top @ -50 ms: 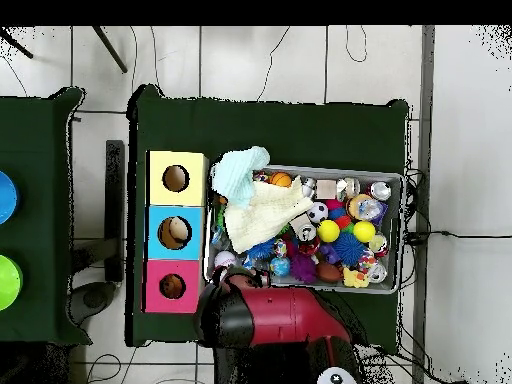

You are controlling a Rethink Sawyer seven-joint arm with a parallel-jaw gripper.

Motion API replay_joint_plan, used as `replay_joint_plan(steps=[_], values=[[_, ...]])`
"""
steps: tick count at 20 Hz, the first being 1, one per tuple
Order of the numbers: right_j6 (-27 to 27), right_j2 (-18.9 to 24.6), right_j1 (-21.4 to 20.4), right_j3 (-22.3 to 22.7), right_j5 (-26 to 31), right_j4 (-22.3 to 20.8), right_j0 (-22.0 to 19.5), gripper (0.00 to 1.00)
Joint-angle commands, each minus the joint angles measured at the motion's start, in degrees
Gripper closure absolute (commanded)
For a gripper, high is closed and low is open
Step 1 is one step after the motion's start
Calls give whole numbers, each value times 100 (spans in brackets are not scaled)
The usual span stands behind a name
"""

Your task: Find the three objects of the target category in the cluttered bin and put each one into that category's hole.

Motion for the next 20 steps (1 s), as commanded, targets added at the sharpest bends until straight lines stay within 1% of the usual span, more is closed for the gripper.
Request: replay_joint_plan(steps=[1,20], values=[[353,367,211,-308,592,214,-59,0],[329,419,249,-270,546,226,-101,0]])
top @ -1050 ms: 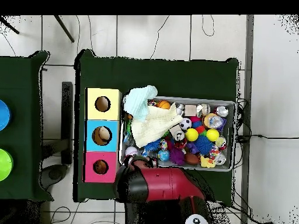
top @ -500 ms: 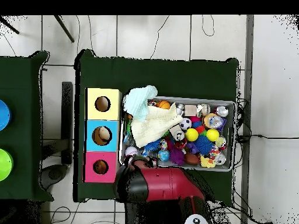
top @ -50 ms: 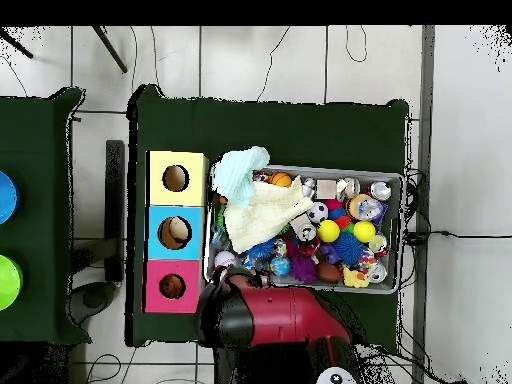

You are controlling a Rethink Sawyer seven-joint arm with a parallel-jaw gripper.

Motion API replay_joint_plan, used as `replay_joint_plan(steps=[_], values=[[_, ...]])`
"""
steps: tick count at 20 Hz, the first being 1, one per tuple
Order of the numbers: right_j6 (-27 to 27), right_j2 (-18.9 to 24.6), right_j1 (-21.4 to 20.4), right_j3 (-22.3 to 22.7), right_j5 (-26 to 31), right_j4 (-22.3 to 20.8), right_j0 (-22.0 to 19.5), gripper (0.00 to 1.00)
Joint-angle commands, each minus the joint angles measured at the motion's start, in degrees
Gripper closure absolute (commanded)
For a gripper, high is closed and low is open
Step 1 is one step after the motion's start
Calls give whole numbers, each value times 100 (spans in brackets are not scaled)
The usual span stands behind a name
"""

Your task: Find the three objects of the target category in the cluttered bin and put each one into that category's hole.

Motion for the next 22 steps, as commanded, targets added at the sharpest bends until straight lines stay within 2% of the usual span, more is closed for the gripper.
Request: replay_joint_plan(steps=[1,8,22], values=[[330,417,249,-271,545,220,-100,0],[569,105,199,-354,451,117,132,0],[380,148,322,-485,350,62,-125,0]])
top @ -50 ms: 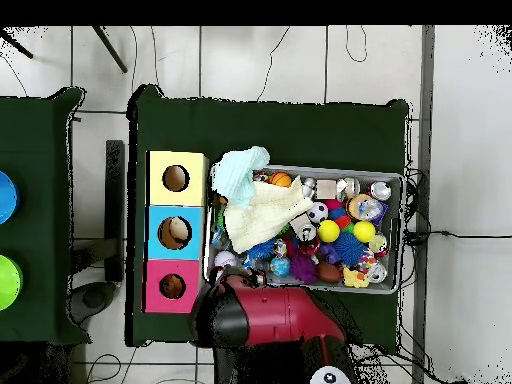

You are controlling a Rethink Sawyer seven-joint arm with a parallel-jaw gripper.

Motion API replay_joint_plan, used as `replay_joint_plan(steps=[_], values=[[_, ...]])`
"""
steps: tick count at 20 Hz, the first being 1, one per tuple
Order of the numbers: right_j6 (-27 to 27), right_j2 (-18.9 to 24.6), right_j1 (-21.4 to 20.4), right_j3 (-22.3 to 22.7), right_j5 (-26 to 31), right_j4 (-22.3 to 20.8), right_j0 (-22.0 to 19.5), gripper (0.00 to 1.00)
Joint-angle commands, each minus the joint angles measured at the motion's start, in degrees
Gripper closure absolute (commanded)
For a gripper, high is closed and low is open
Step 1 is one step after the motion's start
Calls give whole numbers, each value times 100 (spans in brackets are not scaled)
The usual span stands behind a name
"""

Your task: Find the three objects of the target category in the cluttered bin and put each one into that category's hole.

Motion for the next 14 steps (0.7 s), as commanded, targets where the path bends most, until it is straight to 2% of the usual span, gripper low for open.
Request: replay_joint_plan(steps=[1,5,10,14], values=[[366,142,330,-481,349,48,-218,0],[386,46,367,-577,332,-10,-247,0],[10,202,606,-835,263,-160,-646,0],[-224,400,702,-863,278,-204,-979,0]])
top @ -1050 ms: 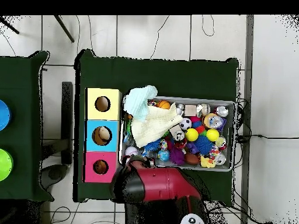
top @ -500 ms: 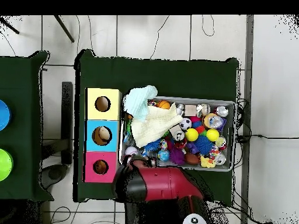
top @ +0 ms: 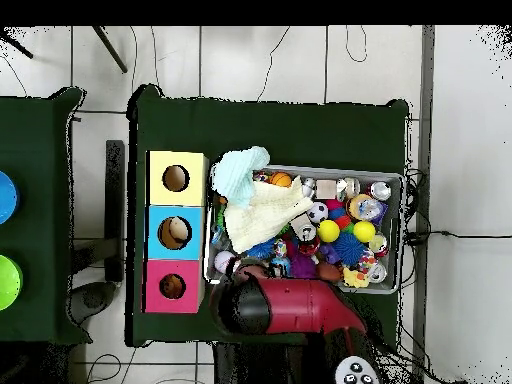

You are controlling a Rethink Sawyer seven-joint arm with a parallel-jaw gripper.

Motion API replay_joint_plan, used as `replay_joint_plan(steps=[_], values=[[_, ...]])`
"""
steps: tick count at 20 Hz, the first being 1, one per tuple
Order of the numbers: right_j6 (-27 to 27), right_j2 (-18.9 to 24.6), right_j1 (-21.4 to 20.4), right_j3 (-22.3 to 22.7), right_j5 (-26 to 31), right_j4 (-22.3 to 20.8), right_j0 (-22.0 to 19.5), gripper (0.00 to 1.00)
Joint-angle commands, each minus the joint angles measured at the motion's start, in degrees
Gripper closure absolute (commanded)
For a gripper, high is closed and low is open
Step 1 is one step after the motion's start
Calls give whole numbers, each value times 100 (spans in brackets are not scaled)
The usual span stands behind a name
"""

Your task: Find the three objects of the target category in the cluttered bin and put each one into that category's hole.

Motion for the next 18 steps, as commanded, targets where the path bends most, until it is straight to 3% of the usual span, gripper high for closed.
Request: replay_joint_plan(steps=[1,18], values=[[-249,421,460,-624,287,-228,-617,0],[-1004,923,441,-722,657,-743,-1667,0]])
